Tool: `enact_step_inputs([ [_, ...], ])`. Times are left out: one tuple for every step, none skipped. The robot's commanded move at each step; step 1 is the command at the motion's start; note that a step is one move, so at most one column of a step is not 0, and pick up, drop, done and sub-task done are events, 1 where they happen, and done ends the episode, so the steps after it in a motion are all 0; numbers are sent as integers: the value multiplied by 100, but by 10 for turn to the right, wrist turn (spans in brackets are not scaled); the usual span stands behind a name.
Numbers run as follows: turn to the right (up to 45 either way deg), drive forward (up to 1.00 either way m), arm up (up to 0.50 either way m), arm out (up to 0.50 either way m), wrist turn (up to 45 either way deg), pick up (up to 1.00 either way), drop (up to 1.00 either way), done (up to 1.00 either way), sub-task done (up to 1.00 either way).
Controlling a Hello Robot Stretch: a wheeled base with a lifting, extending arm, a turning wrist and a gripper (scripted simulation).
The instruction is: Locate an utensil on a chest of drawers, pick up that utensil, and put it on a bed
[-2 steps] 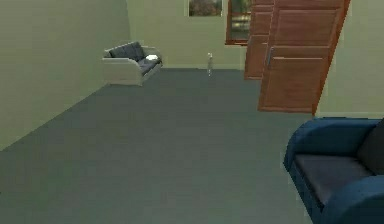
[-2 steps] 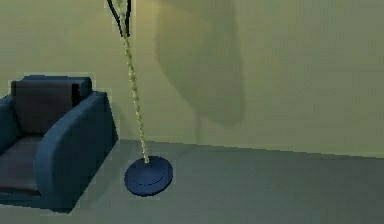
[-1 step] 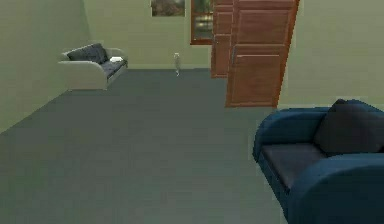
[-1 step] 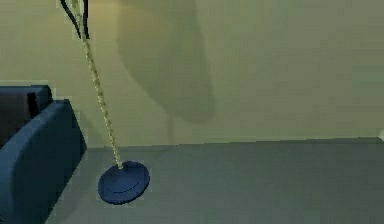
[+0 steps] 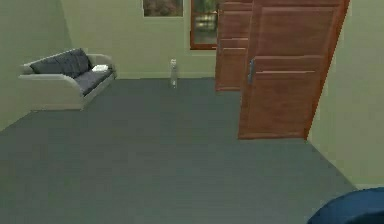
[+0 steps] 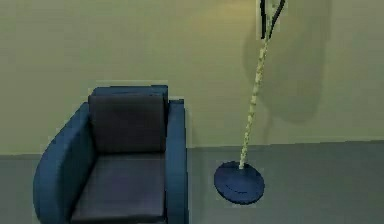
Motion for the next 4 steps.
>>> enact_step_inputs([
  [0, 100, 0, 0, 0, 0, 0, 0, 0],
  [0, 70, 0, 0, 0, 0, 0, 0, 0],
  [150, 0, 0, 0, 0, 0, 0, 0, 0],
  [0, 100, 0, 0, 0, 0, 0, 0, 0],
])
